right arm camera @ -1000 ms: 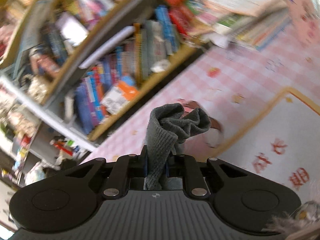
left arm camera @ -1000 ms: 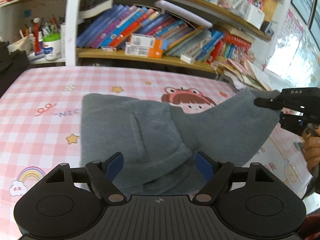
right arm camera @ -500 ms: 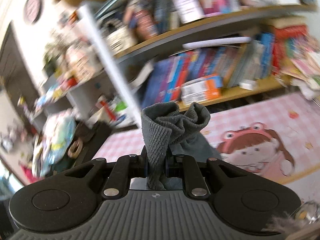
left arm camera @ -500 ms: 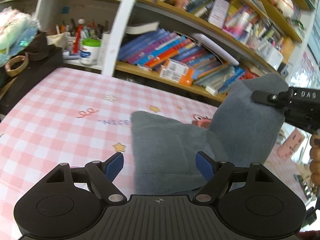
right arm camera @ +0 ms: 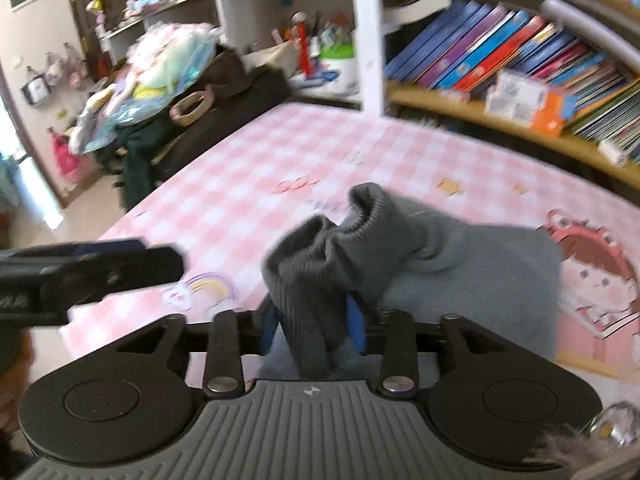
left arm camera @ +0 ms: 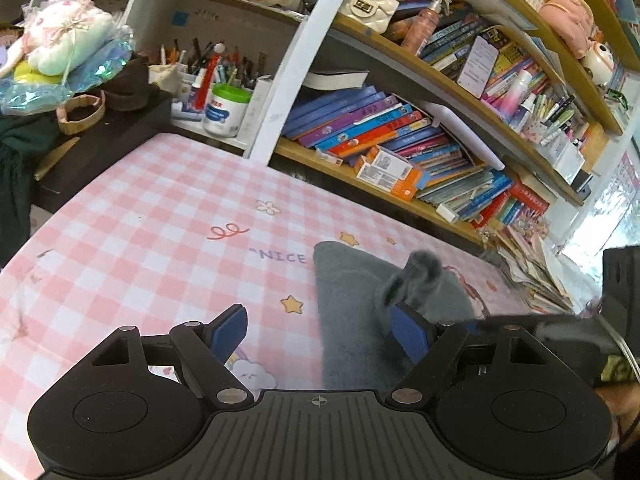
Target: Fold clothes
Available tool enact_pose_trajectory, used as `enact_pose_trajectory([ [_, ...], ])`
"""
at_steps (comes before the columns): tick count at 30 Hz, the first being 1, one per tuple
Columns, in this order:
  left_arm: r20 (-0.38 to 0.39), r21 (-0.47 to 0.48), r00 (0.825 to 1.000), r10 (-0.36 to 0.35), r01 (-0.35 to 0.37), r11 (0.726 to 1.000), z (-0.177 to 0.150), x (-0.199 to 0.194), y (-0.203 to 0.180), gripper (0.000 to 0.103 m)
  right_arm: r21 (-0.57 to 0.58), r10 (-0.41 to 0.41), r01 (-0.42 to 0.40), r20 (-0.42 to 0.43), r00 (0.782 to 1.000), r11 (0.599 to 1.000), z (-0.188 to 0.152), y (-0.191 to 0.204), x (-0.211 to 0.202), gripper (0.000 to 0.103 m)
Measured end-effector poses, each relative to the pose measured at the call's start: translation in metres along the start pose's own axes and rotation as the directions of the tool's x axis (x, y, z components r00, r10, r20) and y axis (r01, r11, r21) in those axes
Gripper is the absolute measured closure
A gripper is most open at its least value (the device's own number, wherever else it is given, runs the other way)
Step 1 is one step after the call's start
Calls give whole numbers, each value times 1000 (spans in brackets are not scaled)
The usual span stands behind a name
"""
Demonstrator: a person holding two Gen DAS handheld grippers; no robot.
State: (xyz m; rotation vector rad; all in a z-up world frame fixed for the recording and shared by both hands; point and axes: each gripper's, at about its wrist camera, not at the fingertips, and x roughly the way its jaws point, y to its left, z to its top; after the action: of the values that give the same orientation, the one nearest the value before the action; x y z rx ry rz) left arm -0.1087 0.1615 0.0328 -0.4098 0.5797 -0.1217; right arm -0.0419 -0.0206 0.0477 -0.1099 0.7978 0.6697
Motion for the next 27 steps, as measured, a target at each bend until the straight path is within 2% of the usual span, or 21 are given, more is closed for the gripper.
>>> enact_pose_trajectory([
  [5, 3, 51, 997, -71, 71, 996, 7, 15, -17, 22, 39, 32, -34, 55, 998, 999, -7, -11, -21, 47],
  [10, -2, 137, 989, -149, 148, 979, 15, 37, -41, 23, 160, -60, 45, 93, 994, 986, -19, -46, -43, 41],
  [14, -43, 228, 991, -129, 135, 964, 16, 66, -64, 27, 246, -170, 145, 84, 982, 958, -30, -72, -50, 39],
  [17, -27, 215, 989, -149, 151, 965, 19, 65, -65, 31, 278, -241, 217, 54, 969, 936, -36, -86, -47, 39],
  [18, -20, 208, 987, -157, 157, 965, 21, 63, -64, 41, 284, -255, 232, 44, 966, 930, -39, -90, -45, 39],
  [19, -13, 200, 986, -165, 164, 966, 22, 62, -64, 63, 289, -265, 244, 35, 964, 926, -40, -92, -42, 39],
  [21, 1, 185, 984, -180, 177, 967, 25, 59, -63, 87, 291, -273, 256, 18, 962, 922, -41, -96, -37, 39],
  [25, 31, 156, 977, -211, 204, 966, 30, 54, -62, 90, 287, -271, 260, -1, 963, 922, -43, -101, -32, 38],
  [27, 32, 118, 978, -208, 203, 972, 31, 55, -55, 90, 282, -261, 251, 0, 965, 926, -41, -102, -30, 33],
])
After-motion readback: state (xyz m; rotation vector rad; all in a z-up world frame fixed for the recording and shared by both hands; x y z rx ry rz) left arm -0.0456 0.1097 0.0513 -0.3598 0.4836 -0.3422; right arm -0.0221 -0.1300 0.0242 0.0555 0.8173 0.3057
